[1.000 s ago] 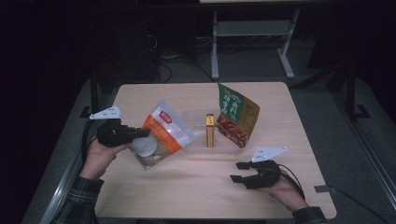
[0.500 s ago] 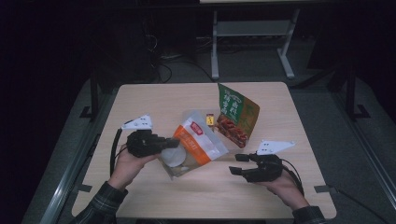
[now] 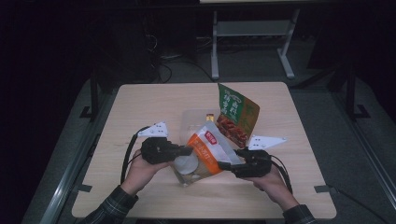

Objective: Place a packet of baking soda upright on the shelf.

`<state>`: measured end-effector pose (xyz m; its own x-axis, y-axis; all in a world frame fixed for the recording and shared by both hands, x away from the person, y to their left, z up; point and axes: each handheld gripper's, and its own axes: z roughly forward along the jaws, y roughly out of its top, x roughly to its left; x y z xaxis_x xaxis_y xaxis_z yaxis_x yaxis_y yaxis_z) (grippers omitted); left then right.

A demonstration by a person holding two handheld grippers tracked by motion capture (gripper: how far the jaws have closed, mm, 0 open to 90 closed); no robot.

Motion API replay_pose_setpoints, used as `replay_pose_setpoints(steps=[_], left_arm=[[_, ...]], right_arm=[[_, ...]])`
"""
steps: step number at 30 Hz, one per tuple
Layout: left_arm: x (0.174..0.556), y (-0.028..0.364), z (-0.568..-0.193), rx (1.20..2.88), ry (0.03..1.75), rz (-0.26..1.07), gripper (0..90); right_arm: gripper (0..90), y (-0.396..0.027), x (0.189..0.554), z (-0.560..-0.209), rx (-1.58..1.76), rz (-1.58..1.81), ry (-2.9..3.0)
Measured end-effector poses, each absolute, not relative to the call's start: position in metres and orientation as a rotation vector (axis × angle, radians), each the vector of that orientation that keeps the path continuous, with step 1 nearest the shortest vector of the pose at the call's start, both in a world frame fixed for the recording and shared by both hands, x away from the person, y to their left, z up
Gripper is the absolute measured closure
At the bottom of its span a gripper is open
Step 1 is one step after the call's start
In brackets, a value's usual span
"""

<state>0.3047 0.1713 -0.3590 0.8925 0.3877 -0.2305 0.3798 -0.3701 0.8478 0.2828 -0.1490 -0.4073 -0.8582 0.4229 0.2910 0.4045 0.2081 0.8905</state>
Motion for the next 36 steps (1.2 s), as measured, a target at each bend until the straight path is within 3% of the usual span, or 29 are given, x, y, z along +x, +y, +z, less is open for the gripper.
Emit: replay_pose_setpoints(steps=[9, 14, 16, 36], left_arm=[[0.306, 0.172, -0.359, 1.986, 0.564, 0.013, 89.7], [0.307, 0.174, -0.359, 1.979, 0.568, 0.015, 89.7], [0.308, 0.175, -0.360, 1.973, 0.568, 0.013, 89.6], [0.298, 0.166, -0.383, 2.063, 0.527, 0.010, 86.4]], right_arm=[[63.6, -0.140, 0.286, -0.412, 0.847, 1.830, 2.448], [85.4, -0.137, 0.287, -0.412, 0.839, 1.858, 2.461], [89.6, -0.136, 0.288, -0.412, 0.829, 1.885, 2.470], [90.0, -0.122, 0.287, -0.381, 0.438, 1.934, 2.652]])
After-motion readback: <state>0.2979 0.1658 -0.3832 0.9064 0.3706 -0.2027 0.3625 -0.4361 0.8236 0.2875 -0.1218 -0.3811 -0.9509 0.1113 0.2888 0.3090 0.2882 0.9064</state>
